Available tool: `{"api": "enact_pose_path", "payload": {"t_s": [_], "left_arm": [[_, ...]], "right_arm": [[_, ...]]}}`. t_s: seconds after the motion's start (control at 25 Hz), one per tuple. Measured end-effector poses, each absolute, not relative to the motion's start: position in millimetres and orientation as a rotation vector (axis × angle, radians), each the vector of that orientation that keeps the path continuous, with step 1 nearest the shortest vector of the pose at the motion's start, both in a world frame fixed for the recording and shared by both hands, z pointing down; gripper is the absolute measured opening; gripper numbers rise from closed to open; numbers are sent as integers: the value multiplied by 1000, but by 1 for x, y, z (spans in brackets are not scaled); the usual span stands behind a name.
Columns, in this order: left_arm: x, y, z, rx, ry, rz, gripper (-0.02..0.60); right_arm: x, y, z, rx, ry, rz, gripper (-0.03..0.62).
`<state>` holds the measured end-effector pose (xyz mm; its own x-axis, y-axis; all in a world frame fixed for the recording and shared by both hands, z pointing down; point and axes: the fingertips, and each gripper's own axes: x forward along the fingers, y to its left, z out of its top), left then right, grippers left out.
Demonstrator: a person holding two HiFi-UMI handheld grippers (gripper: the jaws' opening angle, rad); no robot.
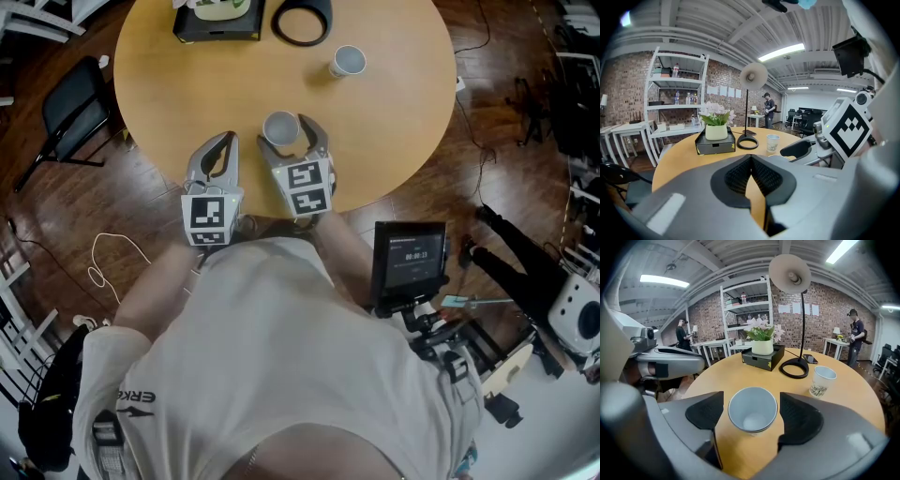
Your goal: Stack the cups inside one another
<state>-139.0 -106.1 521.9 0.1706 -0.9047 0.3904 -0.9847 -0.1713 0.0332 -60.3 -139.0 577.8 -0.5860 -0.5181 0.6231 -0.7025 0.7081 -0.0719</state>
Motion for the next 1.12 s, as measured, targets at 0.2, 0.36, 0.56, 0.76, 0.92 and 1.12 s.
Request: {"api": "enact_pose_path", "payload": {"t_s": [0.2, 0.36, 0.56, 0.76, 0.92, 1.12], "left_arm": [[-140, -107, 523, 2174, -1811, 412, 2], [-141, -111, 524, 2187, -1806, 401, 2], [-137, -115, 511, 2235, -1805, 368, 2], [-128, -119, 493, 2301, -1802, 312, 2], [-121, -119, 475, 2351, -1800, 265, 2], [-111, -117, 445, 2431, -1793, 219, 2]], "right_arm": [[-61, -141, 577, 935, -2338, 421, 388], [-63, -144, 574, 955, -2344, 410, 388], [-58, -149, 549, 1021, -2375, 388, 367], [-41, -154, 505, 1163, -2421, 323, 265], [-27, -152, 466, 1272, -2451, 261, 209], [-8, -143, 418, 1433, -2460, 153, 104]]}}
